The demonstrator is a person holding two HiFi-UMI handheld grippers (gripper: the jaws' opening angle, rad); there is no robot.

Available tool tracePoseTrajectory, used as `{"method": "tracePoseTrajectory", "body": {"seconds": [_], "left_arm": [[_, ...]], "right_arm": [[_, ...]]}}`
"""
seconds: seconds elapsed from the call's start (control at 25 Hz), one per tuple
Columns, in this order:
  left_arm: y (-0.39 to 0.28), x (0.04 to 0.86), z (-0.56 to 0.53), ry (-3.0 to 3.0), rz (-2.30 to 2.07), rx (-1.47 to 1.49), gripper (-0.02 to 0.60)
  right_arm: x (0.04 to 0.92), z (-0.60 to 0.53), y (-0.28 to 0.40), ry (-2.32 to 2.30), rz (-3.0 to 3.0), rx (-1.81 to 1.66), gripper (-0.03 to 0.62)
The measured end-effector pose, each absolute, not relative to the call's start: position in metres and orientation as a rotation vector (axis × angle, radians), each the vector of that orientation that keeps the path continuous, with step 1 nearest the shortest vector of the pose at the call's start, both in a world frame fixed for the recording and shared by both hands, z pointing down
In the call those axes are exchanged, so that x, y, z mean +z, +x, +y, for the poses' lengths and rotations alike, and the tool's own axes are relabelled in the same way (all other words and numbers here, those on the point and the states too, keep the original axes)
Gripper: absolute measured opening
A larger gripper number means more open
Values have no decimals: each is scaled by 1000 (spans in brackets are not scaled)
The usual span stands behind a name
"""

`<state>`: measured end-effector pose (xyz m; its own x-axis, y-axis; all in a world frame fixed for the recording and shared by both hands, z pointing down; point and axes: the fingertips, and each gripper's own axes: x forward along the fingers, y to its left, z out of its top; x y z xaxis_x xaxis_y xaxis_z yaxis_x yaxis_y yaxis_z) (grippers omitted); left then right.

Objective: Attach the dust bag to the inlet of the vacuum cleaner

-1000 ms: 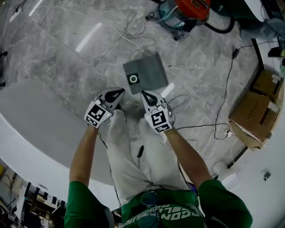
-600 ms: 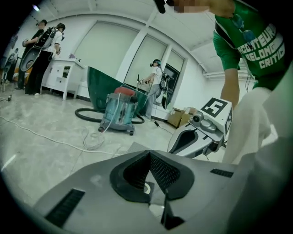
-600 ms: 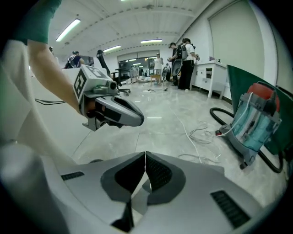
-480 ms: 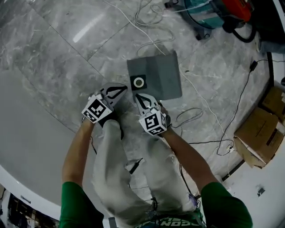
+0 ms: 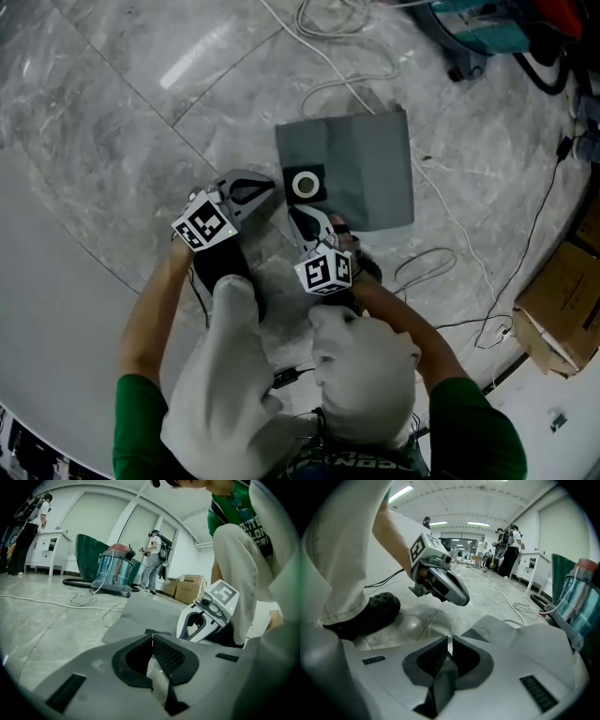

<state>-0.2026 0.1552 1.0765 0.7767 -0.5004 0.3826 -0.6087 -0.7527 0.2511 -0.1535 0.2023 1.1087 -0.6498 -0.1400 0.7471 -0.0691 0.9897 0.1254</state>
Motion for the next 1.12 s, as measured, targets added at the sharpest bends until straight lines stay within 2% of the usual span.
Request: {"method": "tracePoseTrajectory", "body": {"seconds": [0.2,0.52,1.12], "left_arm": [[-194,1110,152,2647,-753,436,5],[-184,1119,141,2716,-635,510,5],[-167,1087,121,2863,-522,629,8]], "right_arm": [[1130,202,-155,190,-2266,-215,98],[1148,196,-149,231,-2211,-358,104],[1096,177,-133,306,-2346,-342,32]]}}
